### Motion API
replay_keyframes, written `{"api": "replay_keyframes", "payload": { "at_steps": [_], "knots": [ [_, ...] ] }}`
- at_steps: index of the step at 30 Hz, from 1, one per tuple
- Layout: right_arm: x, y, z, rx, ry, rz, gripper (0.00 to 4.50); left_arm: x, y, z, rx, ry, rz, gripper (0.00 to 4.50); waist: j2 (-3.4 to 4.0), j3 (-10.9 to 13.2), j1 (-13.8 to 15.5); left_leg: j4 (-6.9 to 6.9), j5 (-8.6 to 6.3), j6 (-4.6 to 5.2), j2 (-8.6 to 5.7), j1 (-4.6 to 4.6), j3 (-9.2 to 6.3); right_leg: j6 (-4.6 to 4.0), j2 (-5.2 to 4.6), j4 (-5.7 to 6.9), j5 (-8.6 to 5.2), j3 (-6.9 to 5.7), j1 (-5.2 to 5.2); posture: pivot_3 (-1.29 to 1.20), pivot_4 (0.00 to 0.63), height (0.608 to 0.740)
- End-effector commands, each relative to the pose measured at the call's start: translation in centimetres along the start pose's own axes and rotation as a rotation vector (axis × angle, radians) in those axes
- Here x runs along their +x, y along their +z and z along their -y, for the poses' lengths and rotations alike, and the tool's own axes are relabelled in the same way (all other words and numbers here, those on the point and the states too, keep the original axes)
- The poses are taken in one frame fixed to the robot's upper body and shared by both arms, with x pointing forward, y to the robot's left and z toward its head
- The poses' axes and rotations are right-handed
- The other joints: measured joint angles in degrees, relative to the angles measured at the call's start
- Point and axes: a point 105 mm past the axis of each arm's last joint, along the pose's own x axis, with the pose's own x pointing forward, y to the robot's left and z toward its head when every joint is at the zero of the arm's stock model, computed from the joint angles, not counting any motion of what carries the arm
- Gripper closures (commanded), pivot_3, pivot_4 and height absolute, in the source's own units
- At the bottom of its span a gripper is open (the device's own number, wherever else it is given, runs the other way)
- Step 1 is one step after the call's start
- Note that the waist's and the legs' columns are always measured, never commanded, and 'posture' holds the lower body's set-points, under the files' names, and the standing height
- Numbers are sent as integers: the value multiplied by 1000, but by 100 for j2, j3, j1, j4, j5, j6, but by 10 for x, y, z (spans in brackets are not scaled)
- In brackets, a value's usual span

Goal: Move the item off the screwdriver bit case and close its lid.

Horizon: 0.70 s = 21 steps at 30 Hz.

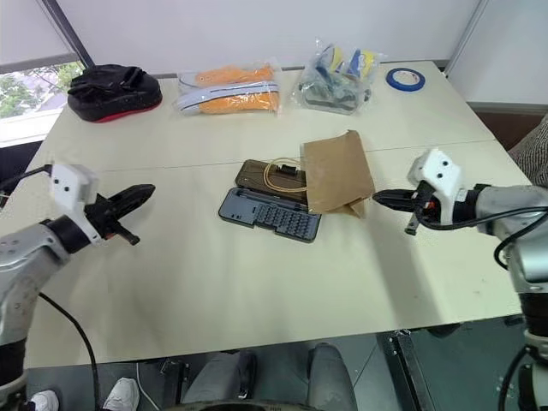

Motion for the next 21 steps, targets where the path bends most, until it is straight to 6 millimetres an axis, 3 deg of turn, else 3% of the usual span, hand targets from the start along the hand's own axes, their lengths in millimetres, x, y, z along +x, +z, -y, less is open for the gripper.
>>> {"api": "replay_keyframes", "payload": {
  "at_steps": [1, 21],
  "knots": [
    [-8, 17, 0, -38, -12, 34, 4488, -1, 12, 3, 16, -12, 40, 4500, 0, 0, 0, 0, 1, -2, 0, 2, 0, 0, 0, 0, 0, 0, 2, 0, 150, 740],
    [-5, 21, -7, -30, -32, 39, 4488, 2, 5, 5, -34, -5, 29, 4500, 0, 0, 3, 3, 2, -4, -1, -1, 2, -2, 1, 4, 1, 0, -1, 0, 150, 740]
  ]
}}
